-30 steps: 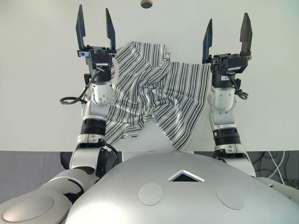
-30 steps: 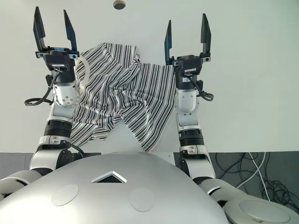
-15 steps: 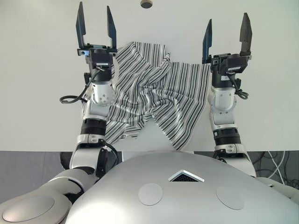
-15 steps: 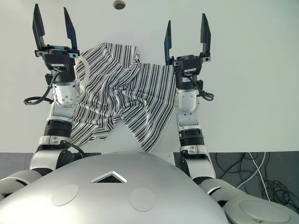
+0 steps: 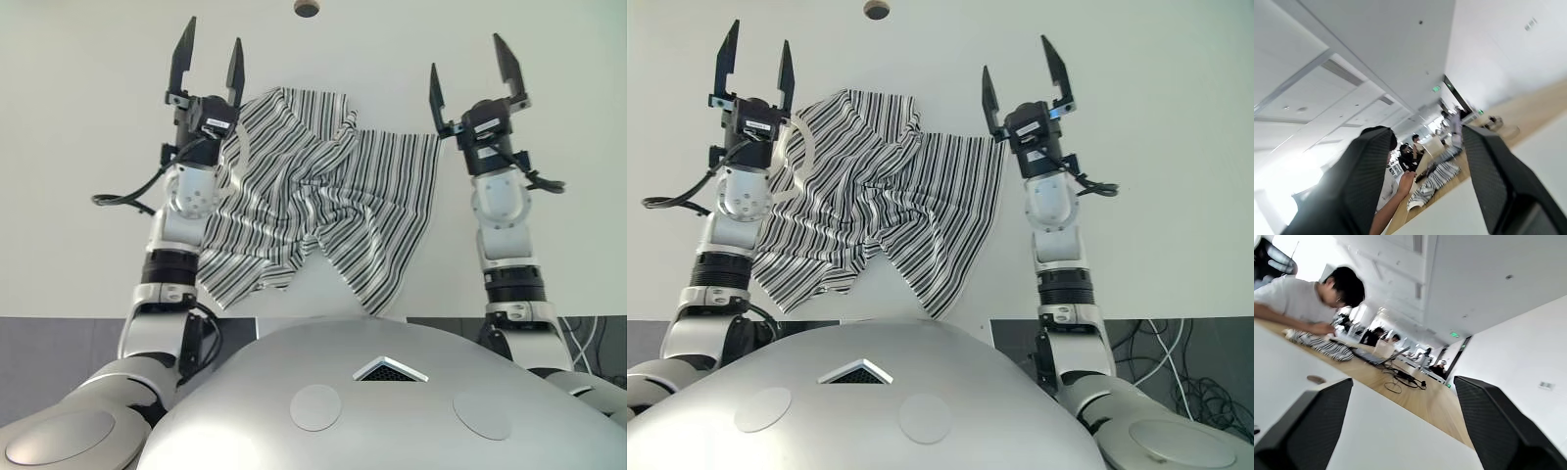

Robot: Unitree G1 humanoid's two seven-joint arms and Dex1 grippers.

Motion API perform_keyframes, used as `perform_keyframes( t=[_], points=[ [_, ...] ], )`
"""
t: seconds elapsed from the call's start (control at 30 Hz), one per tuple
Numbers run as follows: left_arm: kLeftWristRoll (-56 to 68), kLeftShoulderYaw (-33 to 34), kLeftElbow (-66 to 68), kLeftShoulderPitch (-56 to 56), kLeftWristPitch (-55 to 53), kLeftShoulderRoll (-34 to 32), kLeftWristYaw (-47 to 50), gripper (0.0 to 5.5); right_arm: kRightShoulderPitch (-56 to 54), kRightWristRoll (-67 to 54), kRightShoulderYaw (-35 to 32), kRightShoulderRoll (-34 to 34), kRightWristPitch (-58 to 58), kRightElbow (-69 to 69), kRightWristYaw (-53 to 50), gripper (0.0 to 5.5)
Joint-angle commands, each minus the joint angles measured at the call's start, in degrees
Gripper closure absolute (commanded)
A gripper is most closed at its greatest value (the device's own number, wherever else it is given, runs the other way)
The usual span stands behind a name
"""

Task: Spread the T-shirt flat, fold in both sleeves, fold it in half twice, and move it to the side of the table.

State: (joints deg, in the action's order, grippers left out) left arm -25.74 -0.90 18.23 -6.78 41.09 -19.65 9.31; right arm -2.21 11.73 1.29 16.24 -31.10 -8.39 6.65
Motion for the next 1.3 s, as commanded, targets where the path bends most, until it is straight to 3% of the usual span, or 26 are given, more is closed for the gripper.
perform_keyframes(
  t=[0.03, 0.17, 0.33, 0.63, 0.8, 1.03, 1.13, 1.2, 1.3],
  points=[
    [-2.3, -3.1, -4.1, 3.7, -5.0, -6.3, -9.9, 2.80, 2.1, -5.4, 0.3, 6.5, 9.5, 9.8, 10.7, 1.64],
    [-2.9, -7.2, -7.7, 9.8, -7.7, -10.9, -18.8, 2.80, 1.5, -6.7, 3.3, 14.2, 15.5, 8.8, 23.2, 1.64],
    [-5.6, -10.7, -7.0, 10.5, -8.0, -12.9, -21.4, 2.80, 0.8, -7.3, 8.2, 17.2, 15.9, 4.6, 33.3, 1.64],
    [-15.0, -18.0, 13.0, -0.3, -7.2, -11.8, -12.4, 2.80, -6.3, 2.1, 15.9, 21.5, 12.1, -10.7, 39.0, 1.64],
    [-20.3, -25.0, 30.7, -9.6, -5.8, -11.1, -5.5, 2.80, -2.9, 2.7, 16.6, 27.4, 12.1, -6.4, 42.2, 1.64],
    [-23.2, -32.1, 39.4, -16.7, -0.8, -9.6, 5.6, 2.80, 5.0, 0.9, 15.6, 32.3, 14.7, 3.8, 42.8, 1.64],
    [-17.5, -28.2, 32.9, -17.0, 7.0, -10.1, 11.5, 2.80, 1.0, -0.4, 12.7, 28.8, 15.7, 4.0, 37.7, 1.64],
    [-7.9, -21.3, 22.6, -15.3, 12.1, -10.9, 12.8, 2.80, -4.1, -3.1, 8.7, 24.1, 16.7, 2.4, 31.8, 1.64],
    [6.8, -12.1, 3.6, -10.0, 11.1, -11.6, 10.1, 2.80, -11.9, -7.1, 3.4, 16.7, 15.5, -0.2, 23.0, 1.64]
  ],
)
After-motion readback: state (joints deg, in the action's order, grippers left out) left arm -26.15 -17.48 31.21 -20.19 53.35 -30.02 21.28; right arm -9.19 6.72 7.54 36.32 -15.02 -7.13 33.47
